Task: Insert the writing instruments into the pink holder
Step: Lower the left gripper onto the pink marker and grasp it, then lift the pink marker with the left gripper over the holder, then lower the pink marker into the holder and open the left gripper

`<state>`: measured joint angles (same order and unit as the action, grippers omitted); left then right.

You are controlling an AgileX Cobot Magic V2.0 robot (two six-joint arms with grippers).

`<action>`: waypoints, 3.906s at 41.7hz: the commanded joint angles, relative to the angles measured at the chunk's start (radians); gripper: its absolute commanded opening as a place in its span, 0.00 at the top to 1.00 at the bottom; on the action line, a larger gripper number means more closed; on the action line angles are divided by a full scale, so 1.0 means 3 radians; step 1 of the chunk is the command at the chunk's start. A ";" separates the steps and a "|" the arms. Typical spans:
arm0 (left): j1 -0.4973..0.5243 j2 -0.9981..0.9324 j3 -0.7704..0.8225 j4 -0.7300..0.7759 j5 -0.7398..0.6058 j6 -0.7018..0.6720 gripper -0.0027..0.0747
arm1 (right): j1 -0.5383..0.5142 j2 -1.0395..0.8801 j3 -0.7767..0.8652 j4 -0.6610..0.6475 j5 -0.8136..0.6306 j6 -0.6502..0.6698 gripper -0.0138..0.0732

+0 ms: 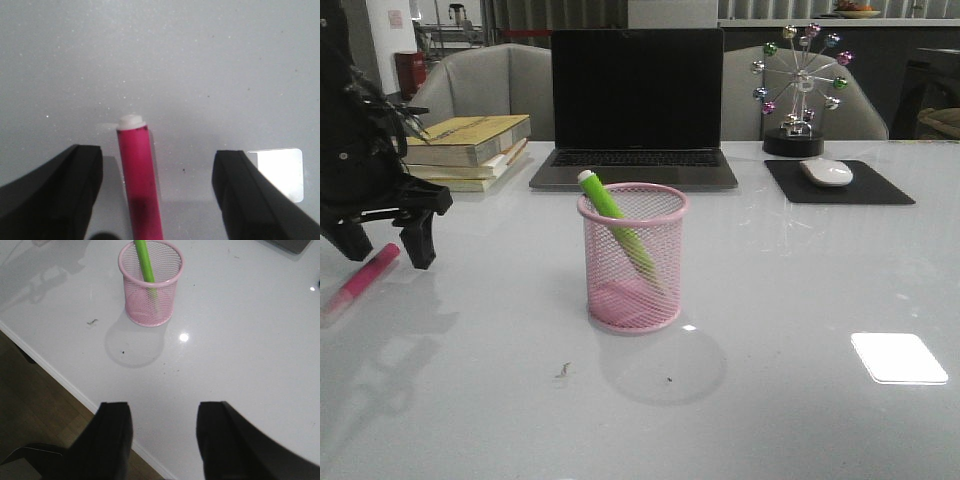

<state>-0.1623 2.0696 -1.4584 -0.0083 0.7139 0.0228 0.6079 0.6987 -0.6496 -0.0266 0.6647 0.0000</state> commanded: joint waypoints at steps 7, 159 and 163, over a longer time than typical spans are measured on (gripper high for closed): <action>0.0012 -0.0183 -0.0096 -0.0054 -0.0022 -0.0033 0.31 | 0.0005 -0.0019 -0.0092 -0.0018 -0.0217 -0.0021 0.35; -0.2023 -0.0782 0.2015 -0.0073 -0.6078 -0.0007 0.85 | 0.0005 -0.0019 -0.0092 -0.0018 -0.0217 -0.0021 0.35; -0.2023 -0.0782 0.2015 -0.0073 -0.6036 -0.0007 0.80 | 0.0005 -0.0019 -0.0092 -0.0018 -0.0217 -0.0021 0.35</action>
<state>-0.7614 1.8777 -0.8290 -0.0207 -1.0214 0.0302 0.6079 0.6987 -0.6496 -0.0266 0.6647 0.0000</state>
